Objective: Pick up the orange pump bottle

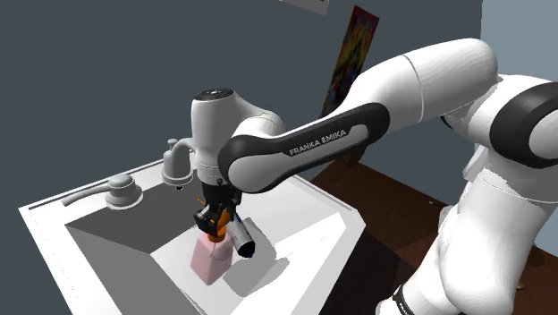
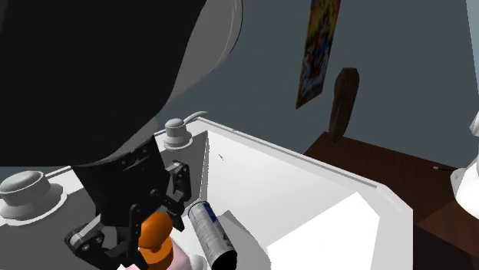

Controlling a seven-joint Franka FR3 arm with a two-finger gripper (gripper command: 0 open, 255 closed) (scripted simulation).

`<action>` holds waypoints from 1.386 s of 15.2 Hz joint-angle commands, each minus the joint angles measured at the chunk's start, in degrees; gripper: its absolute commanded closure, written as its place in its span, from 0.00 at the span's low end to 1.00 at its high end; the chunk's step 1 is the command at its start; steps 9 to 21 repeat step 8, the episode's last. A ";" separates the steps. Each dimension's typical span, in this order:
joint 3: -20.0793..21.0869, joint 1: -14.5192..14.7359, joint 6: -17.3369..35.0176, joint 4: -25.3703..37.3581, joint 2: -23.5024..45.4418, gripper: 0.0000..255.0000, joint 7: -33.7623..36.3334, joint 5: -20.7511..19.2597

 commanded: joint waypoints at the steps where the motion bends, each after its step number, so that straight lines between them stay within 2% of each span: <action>1: 0.05 -0.20 -1.30 0.46 -0.94 1.00 -0.48 0.53; 6: 0.18 -0.35 -4.82 2.64 -2.47 1.00 -1.15 1.41; 21: 0.18 -0.35 -4.93 2.71 -2.52 1.00 -1.17 1.44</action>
